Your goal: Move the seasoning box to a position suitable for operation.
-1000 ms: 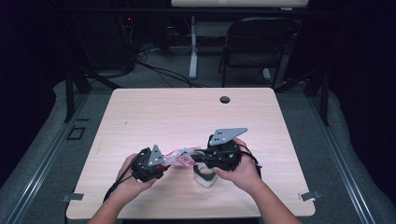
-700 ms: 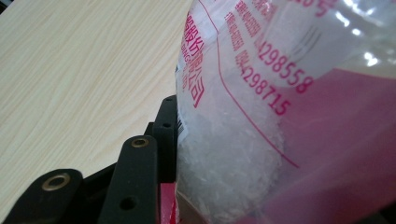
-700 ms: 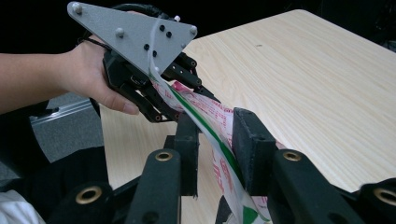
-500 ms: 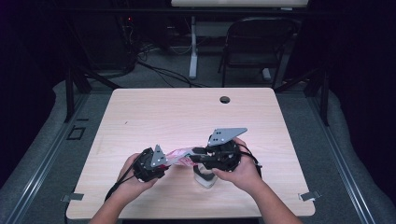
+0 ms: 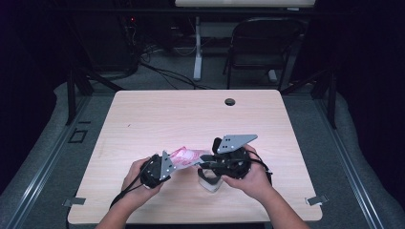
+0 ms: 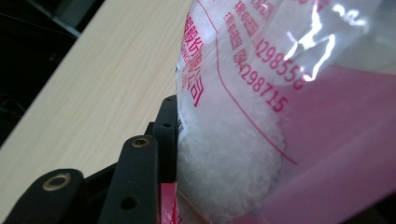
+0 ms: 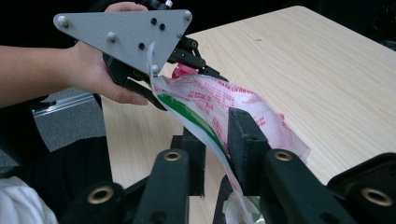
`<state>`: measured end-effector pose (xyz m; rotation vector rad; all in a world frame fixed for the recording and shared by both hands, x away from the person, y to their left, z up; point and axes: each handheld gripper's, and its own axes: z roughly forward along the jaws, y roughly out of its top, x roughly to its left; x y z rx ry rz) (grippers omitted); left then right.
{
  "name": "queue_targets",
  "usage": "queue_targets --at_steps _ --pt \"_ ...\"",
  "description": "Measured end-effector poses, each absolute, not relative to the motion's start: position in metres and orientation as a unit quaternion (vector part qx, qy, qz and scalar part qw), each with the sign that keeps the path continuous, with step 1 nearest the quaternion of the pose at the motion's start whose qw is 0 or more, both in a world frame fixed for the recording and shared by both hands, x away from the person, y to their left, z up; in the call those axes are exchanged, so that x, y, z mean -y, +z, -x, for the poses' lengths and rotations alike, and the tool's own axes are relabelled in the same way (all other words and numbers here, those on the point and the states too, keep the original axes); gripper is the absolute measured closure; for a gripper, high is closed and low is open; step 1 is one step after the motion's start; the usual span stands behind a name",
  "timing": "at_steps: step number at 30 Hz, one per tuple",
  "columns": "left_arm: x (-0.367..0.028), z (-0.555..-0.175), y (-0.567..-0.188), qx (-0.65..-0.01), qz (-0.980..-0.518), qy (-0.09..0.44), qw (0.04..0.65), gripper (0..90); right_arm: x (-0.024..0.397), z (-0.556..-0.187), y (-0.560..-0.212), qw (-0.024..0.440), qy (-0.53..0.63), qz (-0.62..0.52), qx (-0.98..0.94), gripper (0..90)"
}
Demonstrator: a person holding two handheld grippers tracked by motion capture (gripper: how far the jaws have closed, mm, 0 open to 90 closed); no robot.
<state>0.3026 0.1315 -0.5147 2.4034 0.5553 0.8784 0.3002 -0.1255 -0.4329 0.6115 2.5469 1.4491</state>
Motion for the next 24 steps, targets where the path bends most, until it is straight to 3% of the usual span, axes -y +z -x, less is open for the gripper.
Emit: queue_targets --at_steps 9,24 --pt "-0.123 -0.298 -0.518 -0.179 -0.88 0.372 0.236 62.8 0.133 -0.298 -0.443 0.065 0.482 -0.215 -0.847 89.7" --pt "-0.122 -0.295 -0.519 -0.18 -0.861 0.417 0.23 63.5 0.138 -0.302 -0.455 0.055 0.488 -0.245 -0.836 90.0"
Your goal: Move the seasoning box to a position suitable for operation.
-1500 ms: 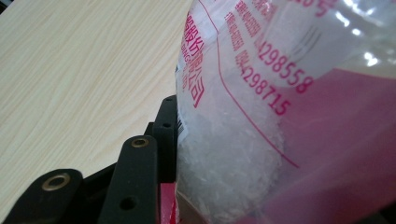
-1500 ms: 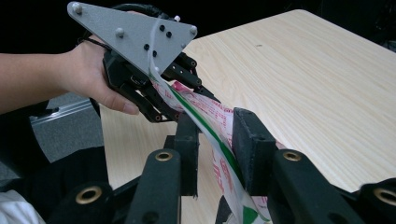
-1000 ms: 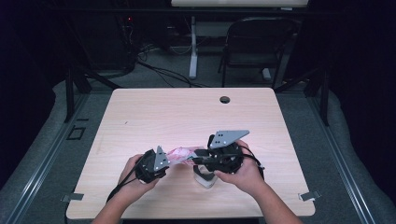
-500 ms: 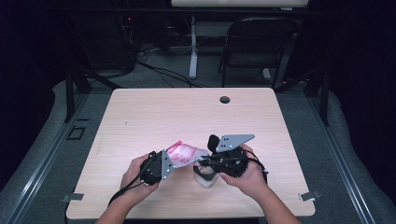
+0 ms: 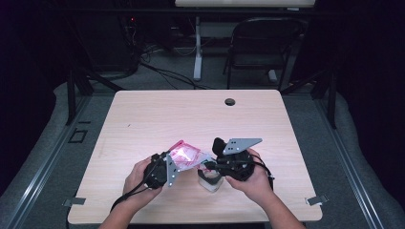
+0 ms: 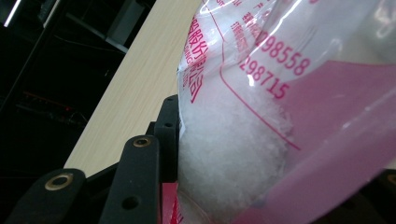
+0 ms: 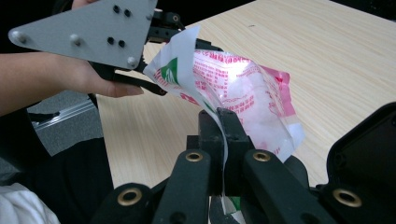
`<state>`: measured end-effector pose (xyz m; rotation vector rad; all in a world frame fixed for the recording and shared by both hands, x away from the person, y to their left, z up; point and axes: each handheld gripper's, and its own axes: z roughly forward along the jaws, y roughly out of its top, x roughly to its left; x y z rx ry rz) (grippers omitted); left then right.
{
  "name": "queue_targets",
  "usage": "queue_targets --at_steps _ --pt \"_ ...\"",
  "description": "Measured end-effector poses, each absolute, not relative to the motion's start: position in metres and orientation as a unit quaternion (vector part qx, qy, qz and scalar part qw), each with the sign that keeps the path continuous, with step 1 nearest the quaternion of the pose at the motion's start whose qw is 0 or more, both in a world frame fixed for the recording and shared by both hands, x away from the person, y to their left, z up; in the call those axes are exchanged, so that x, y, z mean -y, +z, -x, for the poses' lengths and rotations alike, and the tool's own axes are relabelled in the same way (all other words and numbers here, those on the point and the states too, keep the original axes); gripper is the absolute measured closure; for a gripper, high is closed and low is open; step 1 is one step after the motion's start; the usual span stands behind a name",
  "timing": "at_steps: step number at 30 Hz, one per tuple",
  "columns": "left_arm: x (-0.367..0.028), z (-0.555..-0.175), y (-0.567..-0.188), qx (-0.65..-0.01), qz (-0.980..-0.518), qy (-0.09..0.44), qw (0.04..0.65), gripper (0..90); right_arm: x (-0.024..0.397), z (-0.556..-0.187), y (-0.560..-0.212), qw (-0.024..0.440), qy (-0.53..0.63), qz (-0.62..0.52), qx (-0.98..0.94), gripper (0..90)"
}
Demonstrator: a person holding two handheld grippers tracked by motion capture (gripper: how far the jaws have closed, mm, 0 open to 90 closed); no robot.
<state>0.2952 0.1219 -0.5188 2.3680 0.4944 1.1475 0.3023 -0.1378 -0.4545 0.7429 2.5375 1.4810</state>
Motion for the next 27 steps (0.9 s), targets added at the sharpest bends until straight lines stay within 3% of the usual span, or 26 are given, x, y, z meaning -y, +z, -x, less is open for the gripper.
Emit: queue_targets --at_steps 27 --pt "-0.115 -0.291 -0.517 -0.168 -0.838 0.475 0.21 64.3 0.145 -0.304 -0.478 0.073 0.465 -0.257 -0.844 90.0"
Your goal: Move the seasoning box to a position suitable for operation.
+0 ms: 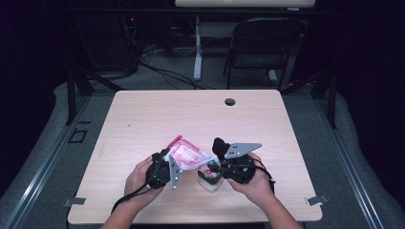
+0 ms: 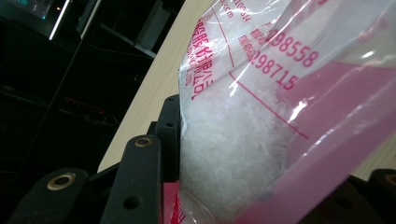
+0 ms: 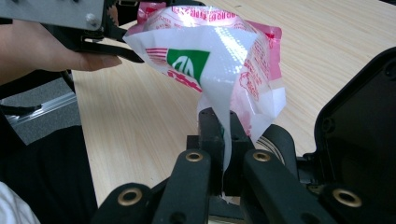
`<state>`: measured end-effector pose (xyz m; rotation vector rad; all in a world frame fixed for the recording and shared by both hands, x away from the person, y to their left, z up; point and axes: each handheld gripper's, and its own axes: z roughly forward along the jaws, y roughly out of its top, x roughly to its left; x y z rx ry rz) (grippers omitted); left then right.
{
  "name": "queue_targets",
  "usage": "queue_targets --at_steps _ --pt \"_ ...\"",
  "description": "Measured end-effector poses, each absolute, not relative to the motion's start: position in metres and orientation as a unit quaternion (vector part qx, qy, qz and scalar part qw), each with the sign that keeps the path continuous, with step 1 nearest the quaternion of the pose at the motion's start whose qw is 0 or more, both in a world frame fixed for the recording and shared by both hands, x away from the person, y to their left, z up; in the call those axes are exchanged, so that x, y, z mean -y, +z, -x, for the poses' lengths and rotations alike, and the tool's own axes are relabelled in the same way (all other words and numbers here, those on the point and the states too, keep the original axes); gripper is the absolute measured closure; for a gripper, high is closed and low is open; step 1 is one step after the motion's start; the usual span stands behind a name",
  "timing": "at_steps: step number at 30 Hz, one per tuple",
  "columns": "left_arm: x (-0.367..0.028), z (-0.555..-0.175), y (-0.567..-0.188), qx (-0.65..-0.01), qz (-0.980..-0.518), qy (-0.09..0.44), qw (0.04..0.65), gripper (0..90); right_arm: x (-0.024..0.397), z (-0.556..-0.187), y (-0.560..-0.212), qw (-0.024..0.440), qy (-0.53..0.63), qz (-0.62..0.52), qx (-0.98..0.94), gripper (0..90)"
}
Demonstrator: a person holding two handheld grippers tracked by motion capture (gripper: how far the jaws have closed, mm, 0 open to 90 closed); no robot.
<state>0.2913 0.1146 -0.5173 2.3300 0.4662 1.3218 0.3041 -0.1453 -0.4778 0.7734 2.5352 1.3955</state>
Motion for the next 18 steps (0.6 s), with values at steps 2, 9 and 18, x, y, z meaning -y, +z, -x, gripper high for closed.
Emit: queue_targets --at_steps 2,9,18 --pt "-0.1142 -0.2912 -0.5163 -0.165 -0.838 0.477 0.208 64.3 0.1454 -0.3039 -0.4792 0.072 0.466 -0.259 -0.843 90.0" --pt "-0.1129 -0.2903 -0.5126 -0.149 -0.84 0.486 0.188 64.4 0.1463 -0.3033 -0.4821 0.078 0.462 -0.26 -0.844 90.0" --pt "-0.1119 -0.2903 -0.5097 -0.141 -0.841 0.49 0.179 64.4 0.1464 -0.3025 -0.4824 0.086 0.462 -0.261 -0.844 90.0"
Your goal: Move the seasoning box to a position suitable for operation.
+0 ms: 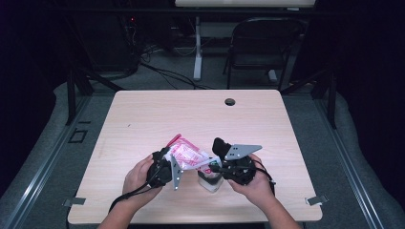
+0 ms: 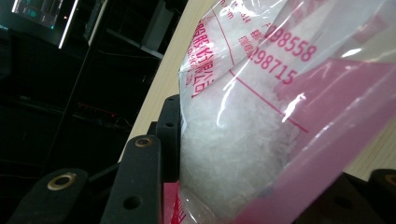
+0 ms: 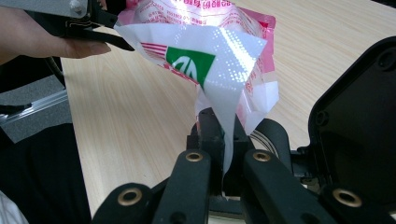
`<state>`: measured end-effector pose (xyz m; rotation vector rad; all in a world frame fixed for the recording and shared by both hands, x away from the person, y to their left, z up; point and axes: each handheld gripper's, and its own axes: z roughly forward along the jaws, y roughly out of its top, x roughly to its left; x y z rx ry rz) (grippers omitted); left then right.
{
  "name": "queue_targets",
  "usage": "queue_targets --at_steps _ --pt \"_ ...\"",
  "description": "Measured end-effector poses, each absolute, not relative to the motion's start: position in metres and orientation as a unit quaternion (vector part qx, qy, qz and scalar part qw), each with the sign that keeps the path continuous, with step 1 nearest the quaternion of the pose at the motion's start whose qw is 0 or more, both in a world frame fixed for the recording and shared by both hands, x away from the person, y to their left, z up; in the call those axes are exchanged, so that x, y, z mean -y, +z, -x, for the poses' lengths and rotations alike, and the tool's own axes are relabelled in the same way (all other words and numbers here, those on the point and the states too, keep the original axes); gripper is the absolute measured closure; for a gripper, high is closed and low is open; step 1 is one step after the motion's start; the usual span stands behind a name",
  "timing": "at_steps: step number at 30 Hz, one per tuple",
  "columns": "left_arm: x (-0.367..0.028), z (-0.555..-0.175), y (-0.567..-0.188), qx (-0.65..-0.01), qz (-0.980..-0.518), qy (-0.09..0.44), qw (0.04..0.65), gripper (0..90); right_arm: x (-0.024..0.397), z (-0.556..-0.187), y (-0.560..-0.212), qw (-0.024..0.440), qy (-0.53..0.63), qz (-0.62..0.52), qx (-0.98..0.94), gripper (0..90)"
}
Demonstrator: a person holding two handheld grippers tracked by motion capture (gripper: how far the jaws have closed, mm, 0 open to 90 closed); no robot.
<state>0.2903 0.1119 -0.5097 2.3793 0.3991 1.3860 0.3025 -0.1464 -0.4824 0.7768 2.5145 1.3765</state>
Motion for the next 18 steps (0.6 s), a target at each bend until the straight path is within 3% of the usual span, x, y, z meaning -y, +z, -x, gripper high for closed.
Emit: queue_targets --at_steps 18 --pt "-0.1076 -0.2893 -0.5003 -0.115 -0.846 0.499 0.149 64.5 0.1506 -0.3018 -0.4842 0.09 0.466 -0.264 -0.84 90.0"
